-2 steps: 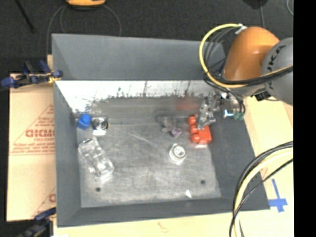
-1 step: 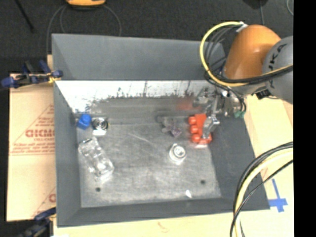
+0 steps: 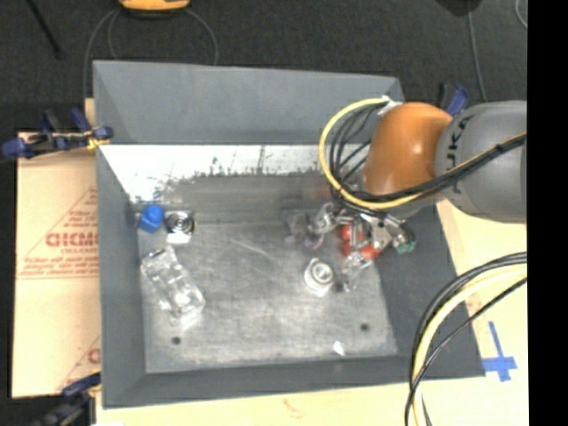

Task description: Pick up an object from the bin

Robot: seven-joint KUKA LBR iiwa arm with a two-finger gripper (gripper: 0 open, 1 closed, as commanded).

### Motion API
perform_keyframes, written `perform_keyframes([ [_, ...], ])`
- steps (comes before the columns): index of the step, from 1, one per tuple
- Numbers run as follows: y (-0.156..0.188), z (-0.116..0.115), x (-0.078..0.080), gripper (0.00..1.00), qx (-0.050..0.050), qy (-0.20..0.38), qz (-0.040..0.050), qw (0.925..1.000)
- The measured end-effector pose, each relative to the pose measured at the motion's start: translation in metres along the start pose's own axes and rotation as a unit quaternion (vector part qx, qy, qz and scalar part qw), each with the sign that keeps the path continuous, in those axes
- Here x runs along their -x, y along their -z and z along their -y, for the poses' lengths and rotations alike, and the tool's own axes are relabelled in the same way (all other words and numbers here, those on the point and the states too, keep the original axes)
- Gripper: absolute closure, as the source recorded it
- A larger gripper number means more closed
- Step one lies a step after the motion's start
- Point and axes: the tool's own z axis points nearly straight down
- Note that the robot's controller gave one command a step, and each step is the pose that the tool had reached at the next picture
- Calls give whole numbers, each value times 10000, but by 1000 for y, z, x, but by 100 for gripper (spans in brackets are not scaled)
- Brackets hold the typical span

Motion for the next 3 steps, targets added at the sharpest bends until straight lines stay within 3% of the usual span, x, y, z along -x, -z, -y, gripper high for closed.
perform_keyframes([
  [1, -1, -48, -8, 0, -4, 47, 52, 10000],
  [2, 1, -45, -6, 100, -14, 40, 69, 10000],
  [3, 168, -65, -8, 100, -6, 165, 25, 9999],
])
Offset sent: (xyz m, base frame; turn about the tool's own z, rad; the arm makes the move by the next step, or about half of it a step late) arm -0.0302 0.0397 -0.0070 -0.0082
